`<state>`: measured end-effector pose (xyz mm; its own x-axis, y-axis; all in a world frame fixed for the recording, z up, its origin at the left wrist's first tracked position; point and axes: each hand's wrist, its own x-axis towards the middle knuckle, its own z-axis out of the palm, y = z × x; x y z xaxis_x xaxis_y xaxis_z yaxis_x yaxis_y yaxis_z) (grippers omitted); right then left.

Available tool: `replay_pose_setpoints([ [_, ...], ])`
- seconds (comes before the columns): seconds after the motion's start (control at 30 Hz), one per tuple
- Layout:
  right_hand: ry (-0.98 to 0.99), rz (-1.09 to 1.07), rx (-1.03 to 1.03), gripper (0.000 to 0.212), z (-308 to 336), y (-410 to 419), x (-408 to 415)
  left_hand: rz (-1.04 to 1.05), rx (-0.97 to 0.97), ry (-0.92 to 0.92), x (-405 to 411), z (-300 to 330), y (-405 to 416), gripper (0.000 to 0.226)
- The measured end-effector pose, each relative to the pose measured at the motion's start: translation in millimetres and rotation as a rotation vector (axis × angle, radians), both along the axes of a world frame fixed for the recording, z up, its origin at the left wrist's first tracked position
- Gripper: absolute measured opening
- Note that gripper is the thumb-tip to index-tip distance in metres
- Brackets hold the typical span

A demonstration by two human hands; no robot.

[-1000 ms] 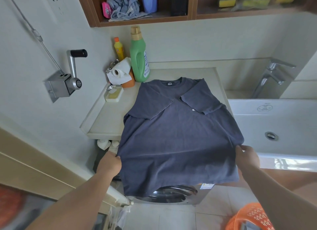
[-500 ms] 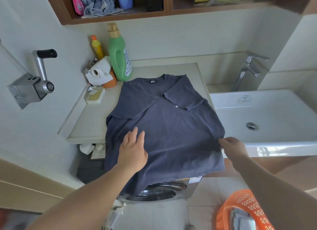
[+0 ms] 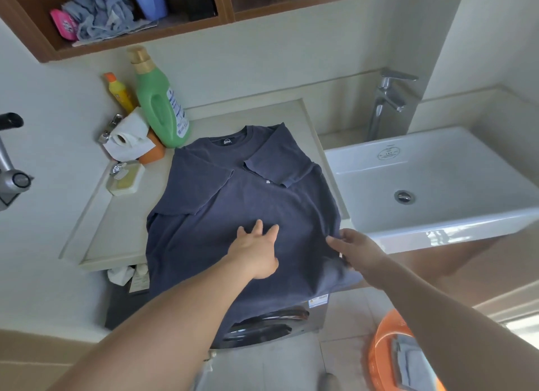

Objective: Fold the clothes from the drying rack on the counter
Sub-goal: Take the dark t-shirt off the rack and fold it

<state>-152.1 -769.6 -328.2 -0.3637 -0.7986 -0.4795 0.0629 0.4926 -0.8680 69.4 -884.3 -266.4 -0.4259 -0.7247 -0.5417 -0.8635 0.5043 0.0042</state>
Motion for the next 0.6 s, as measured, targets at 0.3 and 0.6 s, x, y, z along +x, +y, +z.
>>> replay_pose_setpoints([
  [0.3, 0.216, -0.031, -0.044, 0.039, 9.1, 15.7, -20.6, -0.012, -0.012, -0.069, -5.6, 3.2, 0.8, 0.083],
  [0.6, 0.296, -0.222, 0.079, 0.039, 2.0, 19.4, -52.1, -0.033, -0.027, -0.113, -5.2, 2.5, 2.5, 0.087],
])
